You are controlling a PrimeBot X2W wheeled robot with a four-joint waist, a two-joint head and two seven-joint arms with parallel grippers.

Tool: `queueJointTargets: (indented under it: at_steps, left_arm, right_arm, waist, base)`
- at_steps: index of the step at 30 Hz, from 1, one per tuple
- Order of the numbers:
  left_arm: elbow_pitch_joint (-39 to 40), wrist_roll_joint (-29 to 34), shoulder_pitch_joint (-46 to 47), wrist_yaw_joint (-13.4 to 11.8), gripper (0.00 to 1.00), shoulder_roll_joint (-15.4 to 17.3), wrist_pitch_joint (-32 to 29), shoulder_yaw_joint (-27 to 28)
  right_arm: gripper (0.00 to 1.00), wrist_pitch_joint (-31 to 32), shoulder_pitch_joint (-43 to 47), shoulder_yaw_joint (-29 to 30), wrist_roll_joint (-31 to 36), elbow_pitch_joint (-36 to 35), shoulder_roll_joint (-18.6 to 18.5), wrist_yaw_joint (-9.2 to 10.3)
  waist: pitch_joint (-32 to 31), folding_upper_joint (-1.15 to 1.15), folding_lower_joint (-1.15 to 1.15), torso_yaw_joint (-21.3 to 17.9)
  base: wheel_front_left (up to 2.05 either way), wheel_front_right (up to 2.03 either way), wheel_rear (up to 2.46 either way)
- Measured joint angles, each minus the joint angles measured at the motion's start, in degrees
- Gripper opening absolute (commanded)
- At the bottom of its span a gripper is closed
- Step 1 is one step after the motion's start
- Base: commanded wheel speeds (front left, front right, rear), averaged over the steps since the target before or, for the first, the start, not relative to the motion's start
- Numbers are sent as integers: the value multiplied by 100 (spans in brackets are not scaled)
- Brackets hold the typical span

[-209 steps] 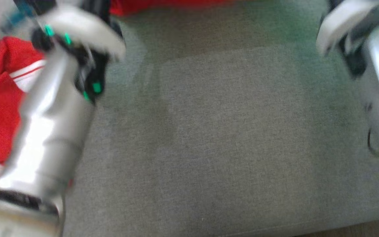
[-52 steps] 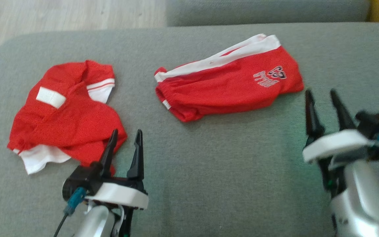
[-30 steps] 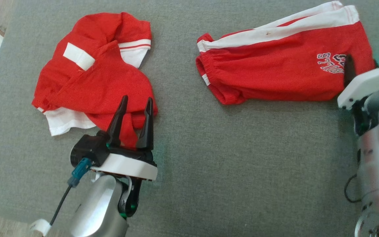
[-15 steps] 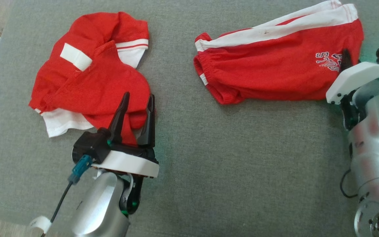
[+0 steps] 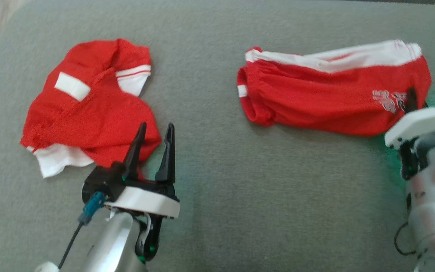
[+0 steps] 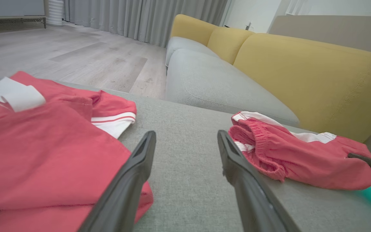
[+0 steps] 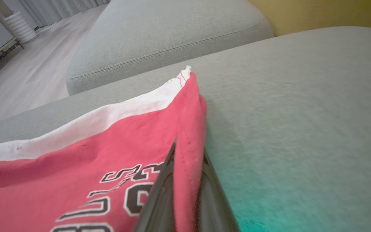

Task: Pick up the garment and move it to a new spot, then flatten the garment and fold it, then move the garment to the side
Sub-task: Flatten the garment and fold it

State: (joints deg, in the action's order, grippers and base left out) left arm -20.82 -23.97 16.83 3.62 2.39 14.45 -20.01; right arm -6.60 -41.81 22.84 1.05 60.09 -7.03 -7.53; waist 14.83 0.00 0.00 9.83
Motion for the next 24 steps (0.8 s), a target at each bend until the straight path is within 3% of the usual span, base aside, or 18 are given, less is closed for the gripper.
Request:
queueJointTargets:
  at_steps: [11, 24]
  left_arm:
    - [97, 93, -198, 45, 100, 1, 0, -21]
    - [23, 133, -197, 48, 100, 1, 0, -15]
  right_arm:
    - [0, 4, 730, -74, -713, -556, 22, 0]
    - [0, -108, 505, -603, -894, -859, 141, 0]
  waist:
    - [-383, 0, -1, -513]
    - [-416, 0, 0, -348]
  base:
    - [0, 0, 0]
    - [0, 0, 0]
